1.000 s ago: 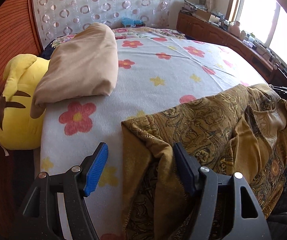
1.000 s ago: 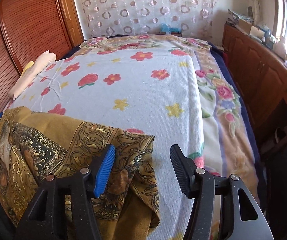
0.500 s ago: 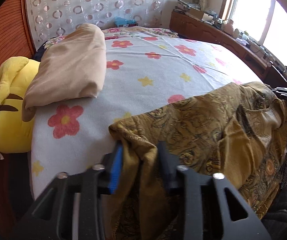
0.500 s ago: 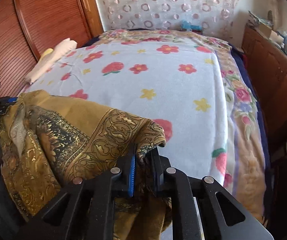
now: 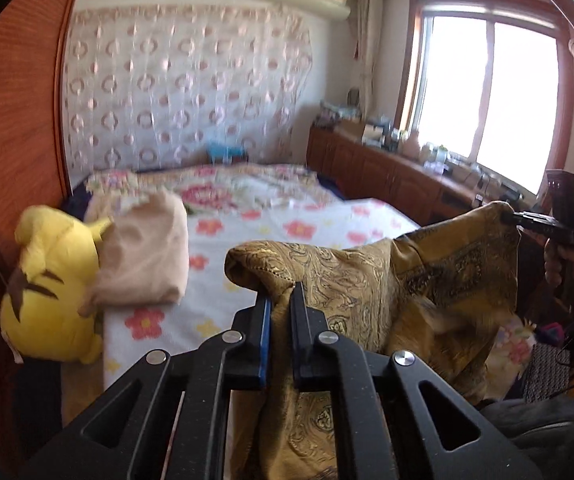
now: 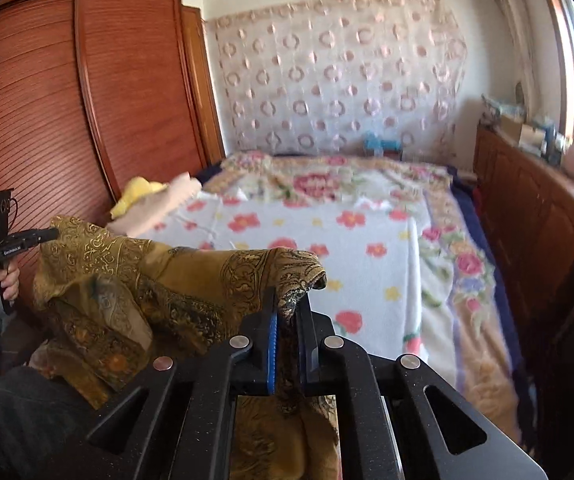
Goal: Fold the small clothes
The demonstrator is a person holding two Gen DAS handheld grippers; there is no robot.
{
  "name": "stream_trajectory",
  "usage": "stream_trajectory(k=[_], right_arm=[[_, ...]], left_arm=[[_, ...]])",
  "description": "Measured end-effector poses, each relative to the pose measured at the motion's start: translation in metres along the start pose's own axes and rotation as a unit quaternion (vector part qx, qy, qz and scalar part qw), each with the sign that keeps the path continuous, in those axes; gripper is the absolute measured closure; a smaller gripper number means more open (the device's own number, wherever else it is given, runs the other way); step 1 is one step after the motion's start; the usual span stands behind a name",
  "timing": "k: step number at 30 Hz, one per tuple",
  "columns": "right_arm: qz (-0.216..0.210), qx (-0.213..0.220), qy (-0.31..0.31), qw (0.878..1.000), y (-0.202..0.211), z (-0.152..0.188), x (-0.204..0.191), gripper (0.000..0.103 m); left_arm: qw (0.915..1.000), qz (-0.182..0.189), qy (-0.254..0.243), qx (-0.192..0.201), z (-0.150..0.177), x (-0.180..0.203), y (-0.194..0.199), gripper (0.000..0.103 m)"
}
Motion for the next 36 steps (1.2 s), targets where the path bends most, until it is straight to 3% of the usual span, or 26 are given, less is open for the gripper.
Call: stream_trajectory(k=[6, 14, 23, 28, 31, 33, 36], right_arm=[[0.010, 0.067, 0.051, 0.996, 0.075, -0.036, -0.031, 0.096], [0.038, 0.156, 0.105, 0.981, 0.158, -0.082, -0.060, 0.096], [0.078, 0.209, 0.149, 0.963, 0.208, -0.137, -0.070, 0.096], [0.099, 0.199, 0.153, 0.963, 0.175, -0.178, -0.065, 0.096], [0.113, 0.171, 0.148, 0.967, 0.128, -0.195, -0.067, 0.096], [0.116, 0.151, 0.141, 0.972, 0.115, -0.195, -0.083, 0.096], [0.125, 0.114, 0.126, 0.977, 0.059, -0.210, -0.074, 0.096]], left_arm=[[0.9966, -0.004, -0.012, 0.081, -0.042, 0.005, 0.061, 0.095], [0.9836, -0.035, -0.026, 0.175, -0.088, -0.001, 0.123, 0.095], [0.9684, -0.077, -0.043, 0.234, -0.145, -0.016, 0.152, 0.095], [0.9666, -0.099, -0.040, 0.233, -0.179, -0.031, 0.131, 0.095], [0.9700, -0.112, -0.031, 0.214, -0.190, -0.045, 0.101, 0.095], [0.9745, -0.115, -0.023, 0.191, -0.193, -0.055, 0.070, 0.095], [0.9796, -0.134, -0.014, 0.149, -0.191, -0.079, 0.004, 0.095]])
Point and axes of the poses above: each gripper's, at about its wrist camera, not at the fingertips, and y roughly against the way its jaws point, x to its right, z to its underside, the point moved 5 cm from there along -y, roughly the way its jaws point, and after that the axes turned 6 degrees about -x, right-handed, at the moved point
